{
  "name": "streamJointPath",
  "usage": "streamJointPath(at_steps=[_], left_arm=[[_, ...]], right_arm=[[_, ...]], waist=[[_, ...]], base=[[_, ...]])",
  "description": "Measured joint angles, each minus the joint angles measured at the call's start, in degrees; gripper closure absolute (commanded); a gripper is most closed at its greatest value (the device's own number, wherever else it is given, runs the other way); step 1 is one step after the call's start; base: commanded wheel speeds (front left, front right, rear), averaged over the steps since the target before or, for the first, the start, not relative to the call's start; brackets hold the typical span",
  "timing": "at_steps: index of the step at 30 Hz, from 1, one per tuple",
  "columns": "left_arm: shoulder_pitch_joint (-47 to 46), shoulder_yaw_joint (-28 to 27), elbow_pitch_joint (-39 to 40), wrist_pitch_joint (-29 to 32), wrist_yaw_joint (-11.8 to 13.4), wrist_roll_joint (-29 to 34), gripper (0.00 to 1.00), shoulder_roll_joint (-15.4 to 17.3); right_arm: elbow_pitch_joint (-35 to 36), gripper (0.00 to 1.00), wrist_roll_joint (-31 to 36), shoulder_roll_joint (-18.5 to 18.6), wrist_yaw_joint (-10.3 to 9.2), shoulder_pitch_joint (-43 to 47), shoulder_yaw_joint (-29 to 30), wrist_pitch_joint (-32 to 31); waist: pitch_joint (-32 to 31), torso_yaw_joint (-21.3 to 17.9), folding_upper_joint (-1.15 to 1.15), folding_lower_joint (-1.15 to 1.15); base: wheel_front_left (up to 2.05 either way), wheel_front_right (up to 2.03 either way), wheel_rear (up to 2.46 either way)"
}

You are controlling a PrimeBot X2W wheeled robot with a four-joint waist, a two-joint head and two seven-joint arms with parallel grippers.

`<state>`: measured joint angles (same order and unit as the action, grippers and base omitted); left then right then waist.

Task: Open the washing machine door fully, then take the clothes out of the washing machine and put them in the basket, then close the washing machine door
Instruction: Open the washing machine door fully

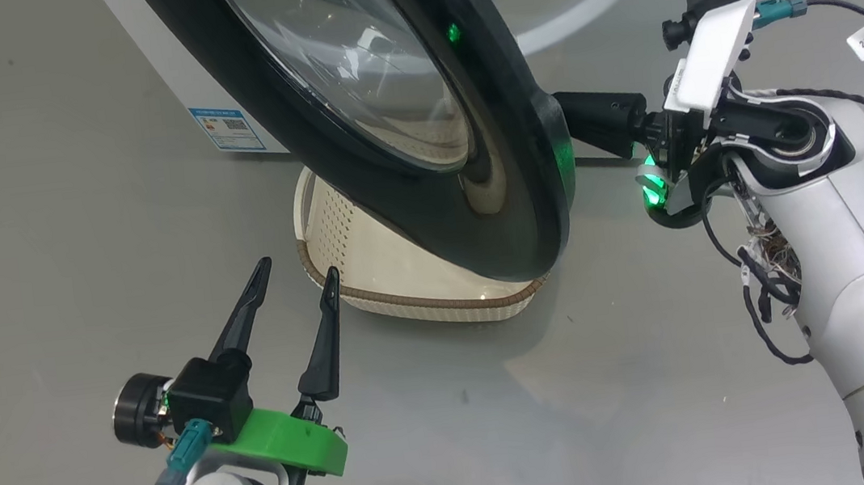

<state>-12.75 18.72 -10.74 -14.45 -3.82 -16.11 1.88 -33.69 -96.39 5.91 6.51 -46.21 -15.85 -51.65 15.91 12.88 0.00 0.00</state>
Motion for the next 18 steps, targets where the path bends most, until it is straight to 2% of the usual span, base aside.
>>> streamJointPath(at_steps=[18], left_arm=[[2.92,1.85,-0.65,0.00,0.00,-0.60,0.00,0.08]], right_arm=[[3.99,1.00,-0.32,-1.53,0.43,8.07,-3.85,0.35]], waist=[[-5.55,3.52,0.00,0.00]], base=[[0.00,0.00,0.00]])
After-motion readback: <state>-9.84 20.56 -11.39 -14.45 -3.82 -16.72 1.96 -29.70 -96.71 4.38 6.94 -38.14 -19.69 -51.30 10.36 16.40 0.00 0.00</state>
